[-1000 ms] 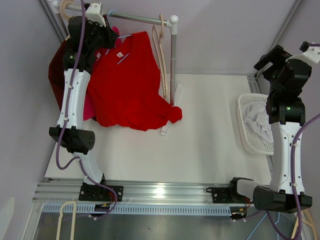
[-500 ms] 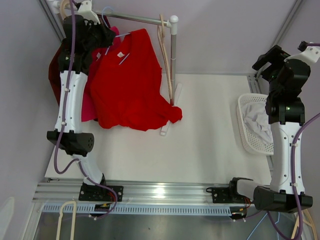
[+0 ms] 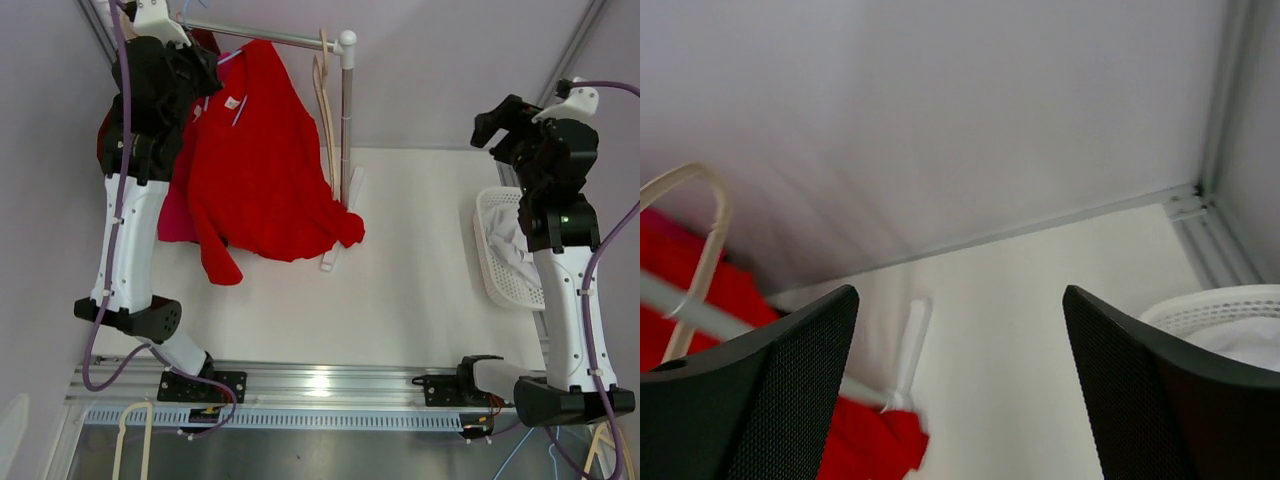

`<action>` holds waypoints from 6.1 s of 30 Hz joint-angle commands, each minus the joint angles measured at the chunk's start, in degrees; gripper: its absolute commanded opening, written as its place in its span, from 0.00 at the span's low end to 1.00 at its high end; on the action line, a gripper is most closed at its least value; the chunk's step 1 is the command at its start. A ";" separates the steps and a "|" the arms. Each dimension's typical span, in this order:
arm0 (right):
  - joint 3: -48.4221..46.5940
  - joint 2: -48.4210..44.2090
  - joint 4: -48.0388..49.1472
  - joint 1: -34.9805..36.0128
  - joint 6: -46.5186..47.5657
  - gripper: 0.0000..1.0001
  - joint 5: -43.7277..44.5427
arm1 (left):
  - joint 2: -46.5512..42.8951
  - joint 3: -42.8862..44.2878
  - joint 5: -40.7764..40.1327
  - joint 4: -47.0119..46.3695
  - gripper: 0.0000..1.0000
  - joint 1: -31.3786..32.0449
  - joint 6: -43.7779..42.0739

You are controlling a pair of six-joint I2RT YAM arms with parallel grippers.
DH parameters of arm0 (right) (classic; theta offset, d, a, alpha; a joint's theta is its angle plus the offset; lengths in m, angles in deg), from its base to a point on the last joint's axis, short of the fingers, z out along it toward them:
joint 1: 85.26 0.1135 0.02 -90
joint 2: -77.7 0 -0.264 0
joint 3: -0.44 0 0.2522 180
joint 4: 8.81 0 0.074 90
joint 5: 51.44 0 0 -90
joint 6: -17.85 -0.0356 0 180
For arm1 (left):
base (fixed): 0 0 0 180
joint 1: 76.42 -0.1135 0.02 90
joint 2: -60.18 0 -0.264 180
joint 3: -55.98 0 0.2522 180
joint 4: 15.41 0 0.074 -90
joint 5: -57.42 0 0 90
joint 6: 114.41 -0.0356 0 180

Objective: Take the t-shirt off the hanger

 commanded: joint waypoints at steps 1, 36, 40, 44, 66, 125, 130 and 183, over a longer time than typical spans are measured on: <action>0.32 -2.83 1.54 6.41 3.61 0.88 -8.88 | -1.80 0.32 -16.89 0.91 0.01 4.31 0.25; 18.87 9.98 30.02 79.56 16.36 0.88 16.96 | -5.40 -4.08 -50.14 25.36 0.01 20.93 17.40; 15.27 15.42 31.00 79.73 18.28 0.81 19.42 | -6.63 -5.66 -49.53 24.92 0.01 21.55 17.67; 9.83 19.04 28.36 79.73 18.12 0.42 21.53 | -7.42 -8.29 -49.44 22.56 0.01 21.64 16.79; 19.56 11.23 17.72 96.69 8.90 0.00 36.74 | 3.56 -6.28 -40.13 14.55 0.01 14.43 14.41; 5.40 50.30 -0.30 60.83 -5.17 0.00 0.79 | -24.04 -13.83 -23.51 14.20 0.01 12.24 4.92; 17.26 27.53 -3.71 62.51 -7.63 0.00 6.14 | -23.68 -16.46 -20.18 9.47 0.01 10.65 2.47; 22.11 15.88 -1.27 -27.93 -8.16 0.00 1.32 | -15.07 -17.43 -5.07 -13.21 0.01 5.29 -7.65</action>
